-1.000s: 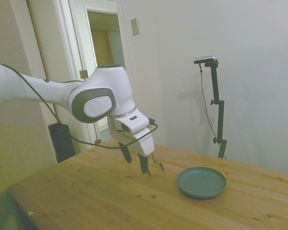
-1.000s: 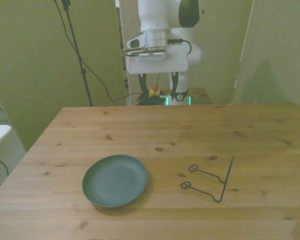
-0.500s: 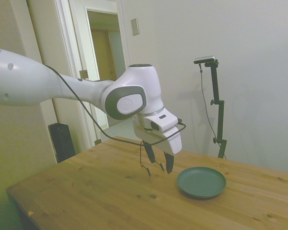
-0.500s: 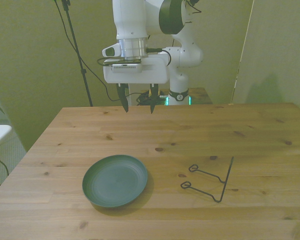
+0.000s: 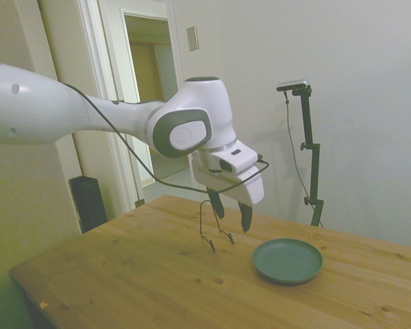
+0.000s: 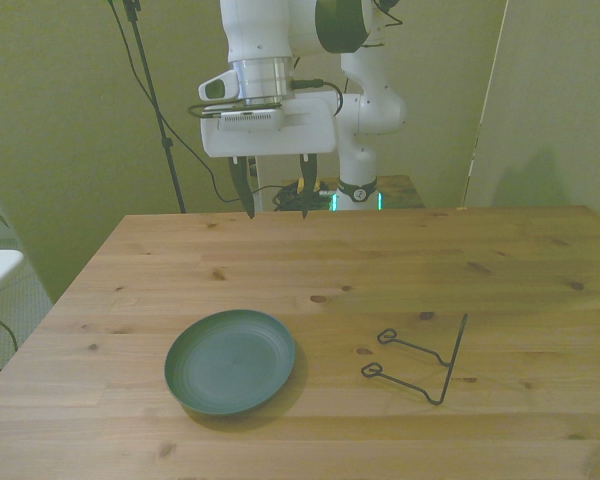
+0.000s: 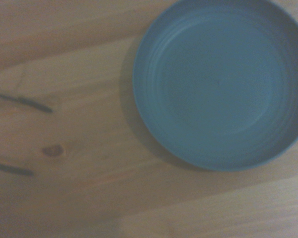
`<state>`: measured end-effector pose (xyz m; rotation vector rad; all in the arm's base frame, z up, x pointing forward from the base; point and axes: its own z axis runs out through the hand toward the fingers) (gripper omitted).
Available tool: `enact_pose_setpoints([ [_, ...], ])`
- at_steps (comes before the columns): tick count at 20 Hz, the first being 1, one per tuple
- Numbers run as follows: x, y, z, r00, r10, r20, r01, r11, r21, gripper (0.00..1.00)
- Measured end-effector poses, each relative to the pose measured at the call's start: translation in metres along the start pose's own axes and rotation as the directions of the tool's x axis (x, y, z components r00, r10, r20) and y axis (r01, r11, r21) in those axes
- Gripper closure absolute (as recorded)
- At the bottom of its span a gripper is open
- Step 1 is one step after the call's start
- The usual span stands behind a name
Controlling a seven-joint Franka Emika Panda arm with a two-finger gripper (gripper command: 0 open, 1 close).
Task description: Load the plate
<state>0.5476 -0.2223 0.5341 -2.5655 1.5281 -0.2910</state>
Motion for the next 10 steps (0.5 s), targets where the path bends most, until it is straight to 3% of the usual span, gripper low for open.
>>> enact_pose_setpoints([
  [4, 0.031, -0.030, 0.006, 0.999, 0.035, -0.007, -0.035, 0.999, -0.008, 0.00],
  [10, 0.065, -0.072, 0.071, 0.998, 0.067, -0.011, -0.068, 0.996, -0.065, 0.00],
])
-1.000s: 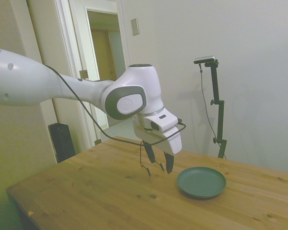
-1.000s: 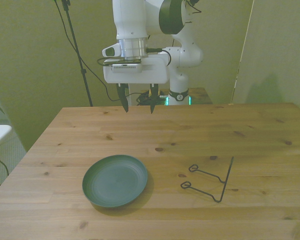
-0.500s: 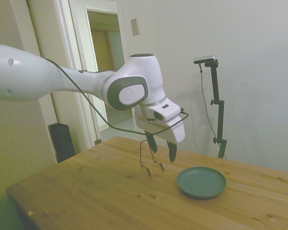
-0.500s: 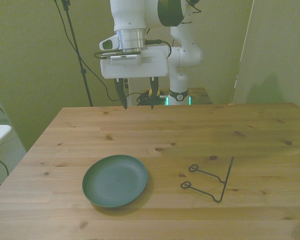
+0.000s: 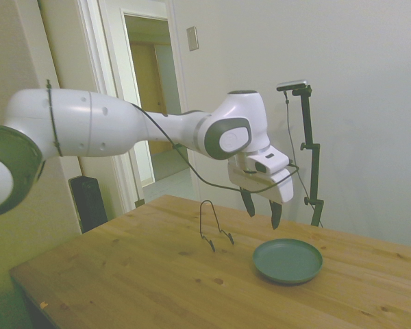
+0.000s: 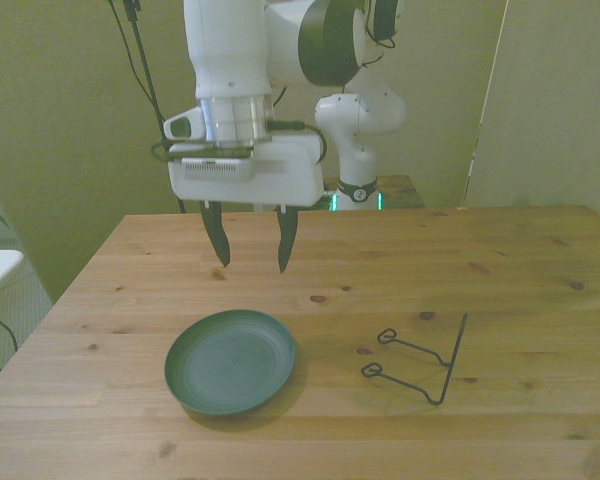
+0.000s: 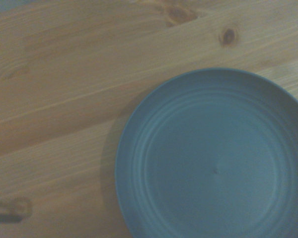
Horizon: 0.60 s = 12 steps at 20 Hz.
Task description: Load the plate
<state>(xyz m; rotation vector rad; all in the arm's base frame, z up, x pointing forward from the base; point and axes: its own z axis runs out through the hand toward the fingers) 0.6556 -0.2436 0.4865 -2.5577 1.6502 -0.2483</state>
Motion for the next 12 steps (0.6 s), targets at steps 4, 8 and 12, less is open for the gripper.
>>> enact_pose_setpoints([
  [4, 0.004, -0.018, 0.034, 1.000, -0.006, -0.001, 0.006, 0.999, -0.032, 0.00],
  [8, -0.002, -0.027, 0.056, 1.000, -0.023, 0.008, 0.023, 0.998, -0.057, 0.00],
  [12, -0.006, -0.034, 0.070, 0.999, -0.030, 0.013, 0.031, 0.997, -0.069, 0.00],
])
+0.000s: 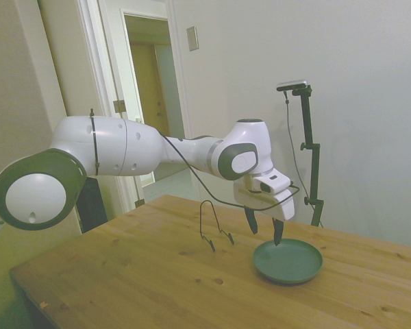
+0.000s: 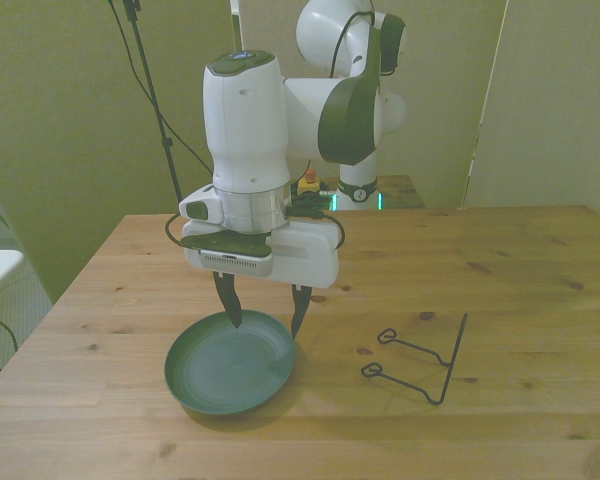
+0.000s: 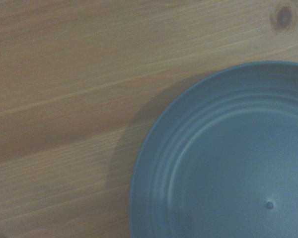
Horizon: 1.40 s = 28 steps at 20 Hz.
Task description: Load the plate
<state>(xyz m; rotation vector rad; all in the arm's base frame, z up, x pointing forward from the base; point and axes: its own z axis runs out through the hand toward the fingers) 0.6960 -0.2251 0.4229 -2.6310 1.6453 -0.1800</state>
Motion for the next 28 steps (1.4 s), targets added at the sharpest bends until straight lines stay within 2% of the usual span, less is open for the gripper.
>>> enact_pose_setpoints([
  [15, 0.002, -0.008, 0.019, 1.000, -0.007, 0.005, 0.007, 0.999, -0.038, 0.00],
  [23, -0.022, -0.030, 0.056, 1.000, -0.030, -0.006, 0.029, 0.996, -0.086, 0.00],
  [26, -0.028, -0.037, 0.056, 0.999, -0.024, -0.022, 0.022, 0.995, -0.097, 0.00],
  [27, -0.029, -0.038, 0.055, 0.999, -0.023, -0.029, 0.020, 0.995, -0.101, 1.00],
  [28, -0.031, -0.040, 0.053, 0.999, -0.019, -0.037, 0.015, 0.994, -0.107, 1.00],
])
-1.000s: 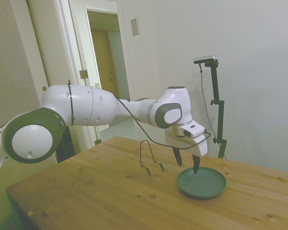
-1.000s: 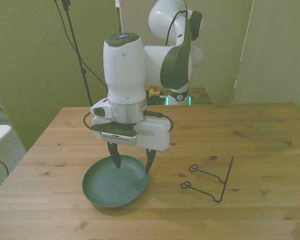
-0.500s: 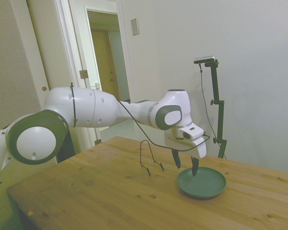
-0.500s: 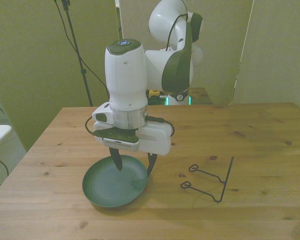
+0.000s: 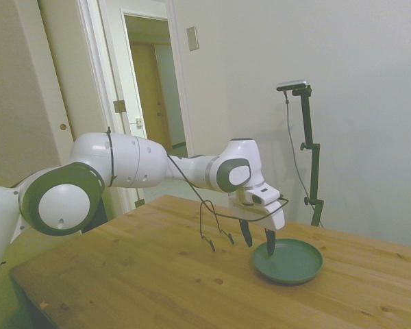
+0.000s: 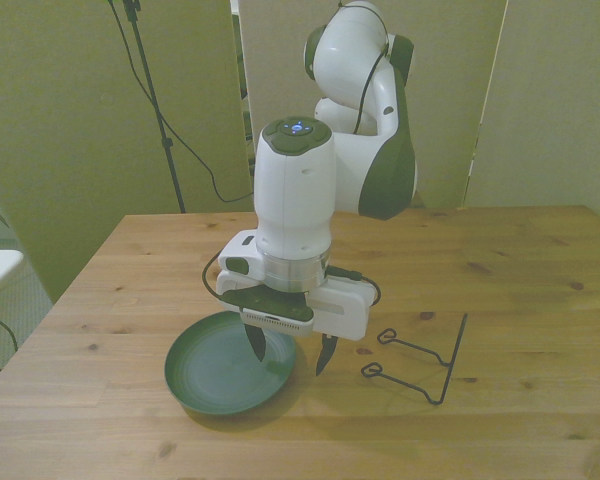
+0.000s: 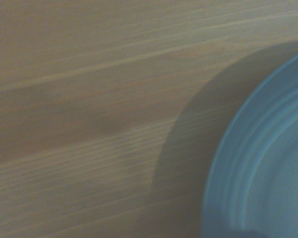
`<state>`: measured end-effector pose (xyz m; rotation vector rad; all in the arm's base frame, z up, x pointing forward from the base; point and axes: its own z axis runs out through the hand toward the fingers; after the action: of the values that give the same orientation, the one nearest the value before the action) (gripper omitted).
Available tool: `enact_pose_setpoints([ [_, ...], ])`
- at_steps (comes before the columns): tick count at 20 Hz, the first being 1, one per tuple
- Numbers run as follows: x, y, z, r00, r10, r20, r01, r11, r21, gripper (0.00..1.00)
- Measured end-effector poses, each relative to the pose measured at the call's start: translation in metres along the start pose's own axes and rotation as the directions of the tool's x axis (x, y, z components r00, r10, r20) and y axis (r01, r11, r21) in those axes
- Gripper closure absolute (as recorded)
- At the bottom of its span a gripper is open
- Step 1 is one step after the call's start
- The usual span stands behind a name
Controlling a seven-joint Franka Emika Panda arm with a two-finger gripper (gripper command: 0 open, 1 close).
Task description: Load the plate
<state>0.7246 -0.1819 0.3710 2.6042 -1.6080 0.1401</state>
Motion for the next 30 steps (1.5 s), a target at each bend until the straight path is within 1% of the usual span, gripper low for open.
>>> enact_pose_setpoints([
  [4, -0.007, -0.008, -0.003, 0.999, 0.034, -0.025, -0.035, 0.999, -0.025, 1.00],
  [10, -0.010, -0.015, 0.010, 0.998, 0.042, -0.037, -0.044, 0.998, -0.044, 1.00],
  [24, -0.004, -0.014, 0.013, 0.998, 0.049, -0.043, -0.051, 0.998, -0.041, 1.00],
  [30, -0.001, -0.015, 0.007, 0.997, 0.051, -0.050, -0.053, 0.998, -0.031, 1.00],
])
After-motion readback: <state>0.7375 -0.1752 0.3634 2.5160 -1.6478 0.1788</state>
